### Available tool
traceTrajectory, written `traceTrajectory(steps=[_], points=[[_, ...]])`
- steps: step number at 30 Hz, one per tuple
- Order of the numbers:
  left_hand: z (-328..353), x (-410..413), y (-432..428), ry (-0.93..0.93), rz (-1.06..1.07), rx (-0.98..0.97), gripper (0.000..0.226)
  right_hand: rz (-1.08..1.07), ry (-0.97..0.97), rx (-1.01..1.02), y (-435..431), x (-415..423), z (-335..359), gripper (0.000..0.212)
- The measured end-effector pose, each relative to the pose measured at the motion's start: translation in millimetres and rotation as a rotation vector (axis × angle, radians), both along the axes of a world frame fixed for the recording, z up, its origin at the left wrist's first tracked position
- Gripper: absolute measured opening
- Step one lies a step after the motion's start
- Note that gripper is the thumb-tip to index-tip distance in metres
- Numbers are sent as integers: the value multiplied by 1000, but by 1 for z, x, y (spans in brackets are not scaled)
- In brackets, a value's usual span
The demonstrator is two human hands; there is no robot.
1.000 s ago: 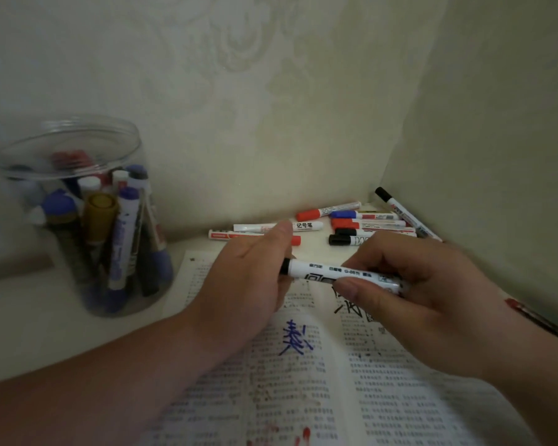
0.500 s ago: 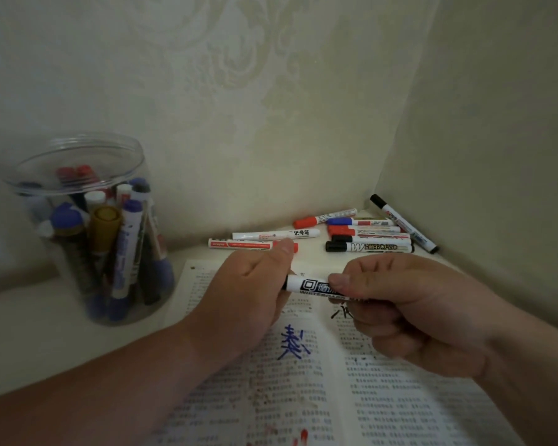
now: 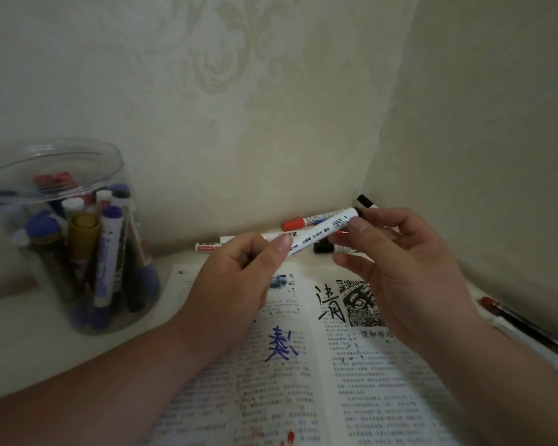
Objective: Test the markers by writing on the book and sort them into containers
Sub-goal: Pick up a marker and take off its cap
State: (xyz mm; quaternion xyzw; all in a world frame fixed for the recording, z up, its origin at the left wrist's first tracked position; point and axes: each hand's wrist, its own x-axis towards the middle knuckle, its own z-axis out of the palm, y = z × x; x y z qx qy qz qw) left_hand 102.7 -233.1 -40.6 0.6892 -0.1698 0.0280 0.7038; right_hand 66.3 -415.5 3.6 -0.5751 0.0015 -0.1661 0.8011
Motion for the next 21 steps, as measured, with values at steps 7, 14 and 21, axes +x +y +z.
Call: traceTrajectory(steps=[7,14,21], points=[[7,-14,-5,11,100,-83,63,-78,-145,57,5,-11,16,21],[13,1,2,204,148,-142,40,-115,-266,-198,59,8,91,69],[18,-3,11,137,207,145,38,-104,-664,-700,158,31,135,14]])
